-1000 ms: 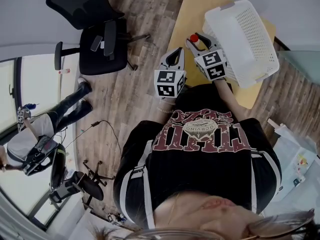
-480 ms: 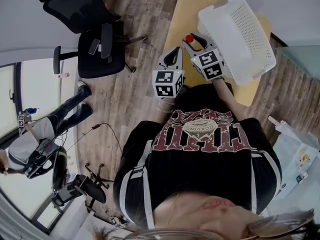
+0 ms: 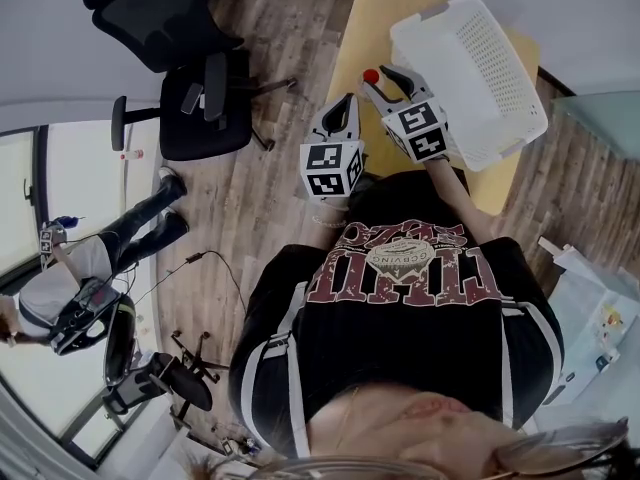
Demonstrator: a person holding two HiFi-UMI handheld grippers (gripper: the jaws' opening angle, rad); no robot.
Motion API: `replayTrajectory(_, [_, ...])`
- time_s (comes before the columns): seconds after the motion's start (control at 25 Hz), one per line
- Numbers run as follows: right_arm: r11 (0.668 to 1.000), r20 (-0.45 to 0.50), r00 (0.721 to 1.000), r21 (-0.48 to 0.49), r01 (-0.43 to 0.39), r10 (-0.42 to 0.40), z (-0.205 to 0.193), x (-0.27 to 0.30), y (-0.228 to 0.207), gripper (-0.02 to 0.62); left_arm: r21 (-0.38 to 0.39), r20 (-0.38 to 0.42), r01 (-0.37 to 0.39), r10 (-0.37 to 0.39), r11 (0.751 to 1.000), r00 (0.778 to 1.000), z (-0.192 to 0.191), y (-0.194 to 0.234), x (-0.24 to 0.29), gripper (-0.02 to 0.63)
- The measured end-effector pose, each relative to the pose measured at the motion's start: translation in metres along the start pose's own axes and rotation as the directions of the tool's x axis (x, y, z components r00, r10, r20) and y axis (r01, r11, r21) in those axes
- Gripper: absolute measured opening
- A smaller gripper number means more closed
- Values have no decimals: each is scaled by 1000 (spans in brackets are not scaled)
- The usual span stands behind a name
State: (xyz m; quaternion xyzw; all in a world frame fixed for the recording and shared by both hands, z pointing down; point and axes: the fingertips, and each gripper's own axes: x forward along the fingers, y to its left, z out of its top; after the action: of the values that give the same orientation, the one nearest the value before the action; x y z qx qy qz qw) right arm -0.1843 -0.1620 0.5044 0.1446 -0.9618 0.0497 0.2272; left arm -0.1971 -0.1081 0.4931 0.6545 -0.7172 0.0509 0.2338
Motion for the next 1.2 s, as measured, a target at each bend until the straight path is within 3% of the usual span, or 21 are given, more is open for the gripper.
replayTrajectory(0.6, [1000,42,999,7,-3,2,12,-18,-6,167,15,28,-5,5,1000,1000,12,-10,2,48])
replayTrajectory(1.2, [996,88,994,68,63,-69,17,-49,-38,167,61,41,88,-90,994,995,28,-50,20,48])
